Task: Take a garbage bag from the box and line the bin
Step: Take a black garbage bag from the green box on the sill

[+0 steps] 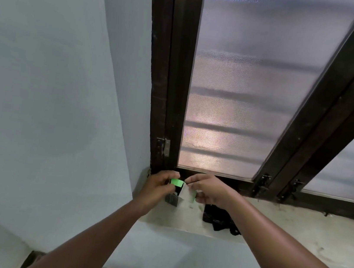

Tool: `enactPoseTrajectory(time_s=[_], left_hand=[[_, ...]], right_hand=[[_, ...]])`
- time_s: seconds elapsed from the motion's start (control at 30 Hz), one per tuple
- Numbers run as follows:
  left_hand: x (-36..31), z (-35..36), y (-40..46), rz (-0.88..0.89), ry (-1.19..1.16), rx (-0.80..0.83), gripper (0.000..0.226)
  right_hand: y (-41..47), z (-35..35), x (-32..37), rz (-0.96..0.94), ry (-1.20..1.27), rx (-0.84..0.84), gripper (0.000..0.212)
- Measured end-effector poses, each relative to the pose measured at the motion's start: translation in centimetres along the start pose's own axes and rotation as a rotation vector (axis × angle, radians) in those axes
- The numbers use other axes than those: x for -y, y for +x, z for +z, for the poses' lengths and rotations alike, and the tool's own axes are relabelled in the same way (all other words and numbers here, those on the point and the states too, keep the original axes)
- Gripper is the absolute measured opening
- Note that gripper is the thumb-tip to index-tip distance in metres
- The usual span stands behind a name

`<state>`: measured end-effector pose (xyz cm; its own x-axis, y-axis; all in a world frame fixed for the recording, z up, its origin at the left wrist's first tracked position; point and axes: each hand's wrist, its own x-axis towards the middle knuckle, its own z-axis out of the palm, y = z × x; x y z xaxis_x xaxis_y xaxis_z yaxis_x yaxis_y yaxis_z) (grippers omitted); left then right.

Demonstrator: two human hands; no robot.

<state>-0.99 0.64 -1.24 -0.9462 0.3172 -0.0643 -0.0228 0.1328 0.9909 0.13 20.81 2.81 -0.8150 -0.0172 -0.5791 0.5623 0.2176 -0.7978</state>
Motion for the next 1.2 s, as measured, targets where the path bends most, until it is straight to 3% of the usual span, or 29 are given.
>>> enactPoseTrajectory(time_s=[0.1, 0.27, 0.37, 0.47, 0.6, 0.8, 0.93, 1.0, 1.1, 1.2], left_hand=[[0.4, -0.4, 0.2, 0.046, 0.172, 0.112, 0.07], [0.8, -0.2, 0.8, 0.095, 0.201, -0.007, 0.039], [0.8, 0.2, 1.0, 0.102, 0.202, -0.098, 0.035], [0.2, 0.4, 0.9, 0.086, 0.199, -0.066, 0.038], [0.1, 0.1, 0.8, 0.038, 0.266, 0.114, 0.057], [0.2, 0.0, 0.9, 0.013, 0.173, 0.073, 0.064], [0.5, -0.1, 1.1, 0.036, 0.163, 0.06, 0.059], [0.6, -0.1, 1.2, 0.047, 0.2, 0.08, 0.054], [0.8, -0.3, 1.2, 0.045, 0.3, 0.086, 0.052], [0.5, -0.5, 1.0, 0.034, 0.363, 0.035, 0.046]], right_hand=[[0.2, -0.3, 0.3, -0.051, 0.118, -0.029, 0.023], [0.4, -1.0, 1.2, -0.079, 0.286, -0.024, 0.01], [0.0, -1.2, 1.7, -0.06, 0.356, 0.069, 0.021], [-0.1, -1.1, 1.9, -0.112, 0.154, 0.052, 0.024], [0.2, -0.2, 2.1, -0.175, -0.155, -0.154, 0.028], [0.6, 2.9, 2.3, -0.298, -0.444, -0.391, 0.005], [1.2, 3.6, 1.8, -0.328, -0.544, -0.471, 0.021], [1.3, 3.6, 1.3, -0.325, -0.487, -0.467, 0.031], [0.9, 3.1, 1.0, -0.321, -0.154, -0.347, 0.029], [0.3, 2.5, 0.3, -0.346, 0.003, -0.505, 0.011]])
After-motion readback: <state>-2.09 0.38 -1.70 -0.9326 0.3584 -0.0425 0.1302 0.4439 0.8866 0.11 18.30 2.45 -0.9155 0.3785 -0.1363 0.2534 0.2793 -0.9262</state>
